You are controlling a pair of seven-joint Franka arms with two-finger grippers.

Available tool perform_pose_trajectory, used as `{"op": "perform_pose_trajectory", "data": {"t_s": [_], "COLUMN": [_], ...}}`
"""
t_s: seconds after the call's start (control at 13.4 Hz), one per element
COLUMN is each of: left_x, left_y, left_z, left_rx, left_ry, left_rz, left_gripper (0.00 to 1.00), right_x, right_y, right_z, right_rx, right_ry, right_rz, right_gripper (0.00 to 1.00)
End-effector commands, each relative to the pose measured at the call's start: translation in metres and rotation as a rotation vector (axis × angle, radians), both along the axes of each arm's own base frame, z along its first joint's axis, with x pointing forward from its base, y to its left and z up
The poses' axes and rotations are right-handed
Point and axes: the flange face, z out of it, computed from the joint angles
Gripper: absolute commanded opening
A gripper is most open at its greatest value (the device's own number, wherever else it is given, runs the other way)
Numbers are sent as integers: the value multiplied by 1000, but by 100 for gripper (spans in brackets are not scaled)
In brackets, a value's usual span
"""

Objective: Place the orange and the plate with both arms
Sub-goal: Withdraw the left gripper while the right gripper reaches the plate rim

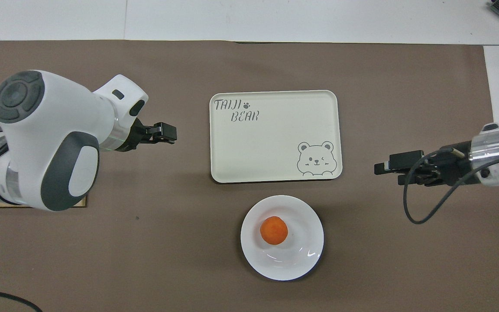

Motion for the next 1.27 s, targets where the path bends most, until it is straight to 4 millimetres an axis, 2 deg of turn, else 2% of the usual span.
{"op": "perform_pose_trajectory", "data": {"t_s": [0.0,0.15,0.3,0.6,0.75,0.97,1.12,1.2], "left_x": [1,2,2,4,4,4,6,9], "left_y": [39,51,48,58,59,63,72,84], "left_z": [29,43,49,69,73,76,76,76], "left_rx": [22,62,126,128,126,130,132,133], "left_ry": [-15,-10,-18,-18,-24,-10,-8,-9], "left_rz": [-40,-86,-124,-113,-109,-105,-91,-78], "left_gripper": [100,100,100,100,100,100,100,100], "right_x": [-23,-32,-49,-84,-99,-108,-118,-123], "right_y": [1,13,16,23,25,36,48,51], "right_z": [-39,-57,-96,-150,-179,-191,-202,-208], "right_rx": [64,136,221,320,357,382,412,418], "right_ry": [-53,-37,-79,-94,-110,-82,-72,-68], "right_rz": [44,8,-5,0,11,0,-10,-9], "right_gripper": [100,100,100,100,100,100,100,100]}}
